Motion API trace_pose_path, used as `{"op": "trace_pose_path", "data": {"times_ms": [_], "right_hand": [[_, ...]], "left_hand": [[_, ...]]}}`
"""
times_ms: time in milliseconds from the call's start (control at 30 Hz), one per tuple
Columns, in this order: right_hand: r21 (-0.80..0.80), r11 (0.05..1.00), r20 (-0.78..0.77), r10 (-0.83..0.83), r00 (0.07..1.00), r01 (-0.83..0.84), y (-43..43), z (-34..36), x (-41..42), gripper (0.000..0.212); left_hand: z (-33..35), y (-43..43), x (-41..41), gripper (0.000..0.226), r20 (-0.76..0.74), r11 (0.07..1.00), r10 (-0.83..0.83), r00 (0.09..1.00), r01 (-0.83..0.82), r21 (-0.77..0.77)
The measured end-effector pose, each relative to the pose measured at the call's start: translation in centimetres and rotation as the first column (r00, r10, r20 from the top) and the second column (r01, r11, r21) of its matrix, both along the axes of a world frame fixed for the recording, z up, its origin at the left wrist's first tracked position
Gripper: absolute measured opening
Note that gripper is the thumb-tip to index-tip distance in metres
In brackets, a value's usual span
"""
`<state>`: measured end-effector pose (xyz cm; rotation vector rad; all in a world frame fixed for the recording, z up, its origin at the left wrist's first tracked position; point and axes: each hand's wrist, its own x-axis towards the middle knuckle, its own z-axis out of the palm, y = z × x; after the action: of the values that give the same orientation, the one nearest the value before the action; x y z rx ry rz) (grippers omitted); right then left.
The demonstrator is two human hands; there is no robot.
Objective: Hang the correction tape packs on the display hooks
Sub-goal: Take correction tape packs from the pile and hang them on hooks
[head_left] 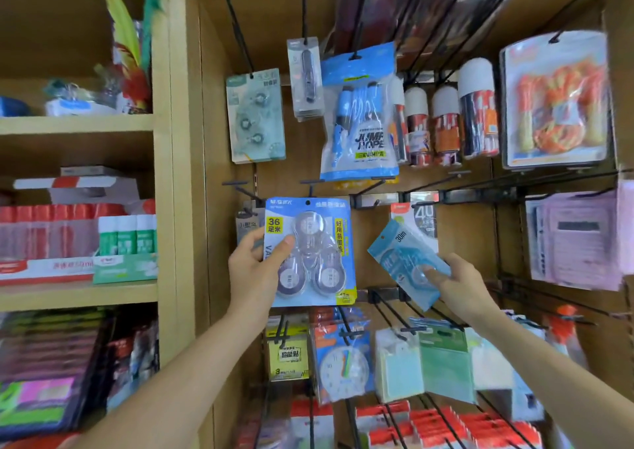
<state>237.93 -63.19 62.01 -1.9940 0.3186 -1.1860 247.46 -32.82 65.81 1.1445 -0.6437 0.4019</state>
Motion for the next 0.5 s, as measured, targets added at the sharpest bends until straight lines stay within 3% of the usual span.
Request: {"op": "trace_pose_path", "data": {"times_ms": [333, 500], "right_hand": [[0.061, 0.993, 0.056, 0.097, 0.994, -0.100, 1.5, -1.1, 0.5, 0.021], [0.093, 0.992, 0.065, 0.081, 0.995, -0.087, 1.6, -1.6, -0.1, 0.019]], "left_hand": [[0.5, -0.7, -0.1, 0.026, 0.006, 0.999, -0.027, 1.000, 0.027, 0.030], [-0.5, -1.0, -0.3, 0.026, -0.036, 0.999, -0.015, 0.999, 0.013, -0.029]]}}
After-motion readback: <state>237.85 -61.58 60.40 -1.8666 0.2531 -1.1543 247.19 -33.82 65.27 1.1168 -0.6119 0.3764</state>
